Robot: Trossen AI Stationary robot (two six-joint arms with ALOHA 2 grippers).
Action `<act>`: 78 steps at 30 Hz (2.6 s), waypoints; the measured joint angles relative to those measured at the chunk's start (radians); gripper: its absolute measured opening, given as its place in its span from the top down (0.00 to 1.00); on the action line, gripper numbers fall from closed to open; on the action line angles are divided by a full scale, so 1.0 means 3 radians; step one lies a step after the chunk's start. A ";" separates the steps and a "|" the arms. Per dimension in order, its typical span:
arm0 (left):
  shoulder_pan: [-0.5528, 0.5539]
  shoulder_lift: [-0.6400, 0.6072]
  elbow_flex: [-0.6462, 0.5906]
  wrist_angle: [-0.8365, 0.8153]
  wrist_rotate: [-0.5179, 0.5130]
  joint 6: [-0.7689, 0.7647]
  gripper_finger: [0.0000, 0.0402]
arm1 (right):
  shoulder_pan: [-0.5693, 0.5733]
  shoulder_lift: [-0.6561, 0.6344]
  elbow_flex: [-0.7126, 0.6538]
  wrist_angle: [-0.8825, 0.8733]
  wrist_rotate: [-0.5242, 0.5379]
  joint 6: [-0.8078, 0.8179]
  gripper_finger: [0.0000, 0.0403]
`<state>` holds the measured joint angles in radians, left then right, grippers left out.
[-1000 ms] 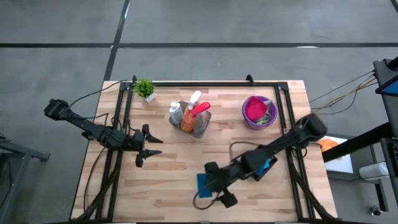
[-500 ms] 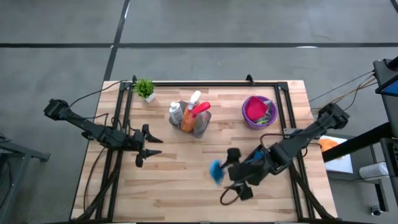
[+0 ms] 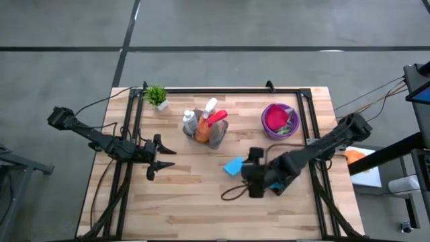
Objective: Pick & Place Kitchen Items
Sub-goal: Put the blue sponge into the black basket
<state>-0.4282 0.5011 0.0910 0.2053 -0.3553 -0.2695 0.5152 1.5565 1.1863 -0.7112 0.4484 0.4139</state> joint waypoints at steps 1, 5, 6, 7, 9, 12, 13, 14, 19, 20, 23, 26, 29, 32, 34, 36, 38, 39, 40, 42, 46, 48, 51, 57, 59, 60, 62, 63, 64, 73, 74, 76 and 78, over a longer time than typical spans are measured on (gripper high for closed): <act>0.0000 0.0000 0.0000 0.0000 0.0000 0.0000 0.43 | -0.0007 0.0036 -0.0054 0.0128 -0.0079 -0.0043 0.13; 0.0000 0.0000 0.0000 0.0001 0.0000 0.0002 0.43 | -0.0009 0.0084 -0.0091 0.0319 0.0086 -0.0046 0.13; 0.0000 0.0000 0.0000 0.0000 0.0000 0.0012 0.43 | -0.0019 0.0115 -0.0086 0.0341 0.0071 -0.0072 0.13; 0.0000 0.0000 0.0000 0.0000 -0.0007 0.0017 0.43 | -0.0031 0.0166 -0.0091 0.0357 0.0047 -0.0113 0.13; 0.0001 0.0000 0.0000 0.0000 -0.0011 0.0024 0.43 | -0.0083 0.0334 -0.0103 0.0478 -0.0077 -0.0239 0.13; 0.0001 0.0000 0.0000 0.0000 -0.0011 0.0024 0.43 | -0.0159 0.0547 -0.0080 0.0577 -0.0189 -0.0355 0.13; 0.0001 0.0000 0.0000 0.0000 -0.0011 0.0023 0.43 | -0.0176 0.0631 -0.0054 0.0614 -0.0190 -0.0363 0.13; 0.0001 0.0000 0.0000 0.0000 -0.0011 0.0024 0.43 | -0.0191 0.0726 -0.0040 0.0612 -0.0198 -0.0382 0.13; 0.0001 0.0000 0.0000 -0.0003 -0.0010 0.0023 0.43 | -0.0219 0.1135 0.0072 0.0569 -0.0173 -0.0399 0.13; 0.0001 0.0000 0.0000 -0.0004 -0.0011 0.0024 0.43 | -0.0217 0.1182 0.0108 0.0587 -0.0173 -0.0361 0.13; 0.0001 0.0000 0.0000 -0.0005 -0.0011 0.0025 0.43 | -0.0208 0.1385 0.0183 0.0509 -0.0122 -0.0213 0.13; 0.0001 0.0000 0.0000 -0.0005 -0.0011 0.0026 0.43 | -0.0208 0.1524 0.0312 0.0384 -0.0055 -0.0123 0.13; 0.0001 0.0000 0.0000 -0.0007 -0.0010 0.0027 0.43 | -0.0205 0.1685 0.0463 0.0160 0.0028 -0.0008 0.13; 0.0001 0.0000 0.0000 -0.0012 -0.0010 0.0027 0.43 | -0.0203 0.1824 0.0624 -0.0061 0.0065 0.0075 0.15; 0.0001 0.0000 0.0000 -0.0014 -0.0010 0.0025 0.43 | -0.0203 0.1886 0.0718 -0.0178 0.0082 0.0137 0.21; 0.0001 0.0000 0.0000 -0.0014 -0.0010 0.0025 0.43 | -0.0204 0.1927 0.0776 -0.0246 0.0070 0.0184 0.30; 0.0001 0.0000 0.0000 -0.0014 -0.0010 0.0025 0.43 | -0.0216 0.1933 0.0796 -0.0311 0.0072 0.0208 0.43; 0.0001 0.0000 0.0000 -0.0015 -0.0010 0.0025 0.43 | -0.0229 0.1930 0.0796 -0.0352 0.0066 0.0213 0.49; 0.0001 0.0000 0.0000 -0.0014 -0.0010 0.0025 0.43 | -0.0247 0.1924 0.0792 -0.0413 0.0065 0.0225 0.56; 0.0001 0.0000 0.0000 -0.0015 -0.0010 0.0025 0.43 | -0.0283 0.1901 0.0780 -0.0564 0.0087 0.0231 0.69; 0.0001 0.0000 0.0000 -0.0014 -0.0010 0.0024 0.43 | -0.0357 0.1889 0.0757 -0.0778 0.0149 0.0207 0.91; 0.0001 0.0000 0.0000 -0.0015 -0.0010 0.0023 0.43 | -0.0381 0.1883 0.0757 -0.0840 0.0151 0.0265 0.94; 0.0001 0.0000 0.0000 -0.0015 -0.0010 0.0010 0.43 | -0.0379 0.1867 0.0757 -0.0957 0.0295 0.0295 0.96; 0.0001 0.0000 0.0000 -0.0014 -0.0009 0.0010 0.43 | -0.0280 0.1748 0.1006 -0.1588 0.0483 0.0378 0.96; 0.0001 0.0000 0.0000 -0.0014 -0.0009 0.0010 0.43 | -0.0239 0.1678 0.1117 -0.1821 0.0502 0.0437 0.96; 0.0001 0.0000 0.0000 -0.0014 -0.0009 0.0010 0.43 | -0.0218 0.1632 0.1177 -0.1918 0.0503 0.0463 0.96; 0.0001 0.0000 0.0000 -0.0014 -0.0009 0.0010 0.43 | -0.0169 0.1517 0.1291 -0.2101 0.0510 0.0571 0.96; 0.0001 -0.0001 0.0000 -0.0014 -0.0009 0.0010 0.43 | -0.0146 0.1461 0.1344 -0.2214 0.0513 0.0640 0.96; 0.0001 0.0000 0.0000 -0.0014 -0.0009 0.0010 0.43 | -0.0117 0.1403 0.1386 -0.2295 0.0514 0.0713 0.96; 0.0001 0.0000 0.0000 -0.0014 -0.0009 0.0009 0.43 | 0.0188 0.1029 0.1533 -0.2882 0.0138 0.1641 0.96; 0.0001 0.0000 0.0000 -0.0014 -0.0009 0.0009 0.43 | 0.0225 0.1022 0.1519 -0.2871 0.0053 0.1719 0.96; 0.0000 0.0000 0.0000 -0.0014 -0.0009 0.0009 0.43 | 0.0302 0.1022 0.1484 -0.2867 -0.0104 0.1874 0.96; 0.0000 0.0000 0.0000 -0.0014 -0.0009 0.0009 0.43 | 0.0369 0.1038 0.1455 -0.2867 -0.0255 0.2026 0.96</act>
<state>-0.4282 0.5011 0.0910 0.2012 -0.3580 -0.2668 0.6258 1.8679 1.6228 -1.5713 0.3720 1.0218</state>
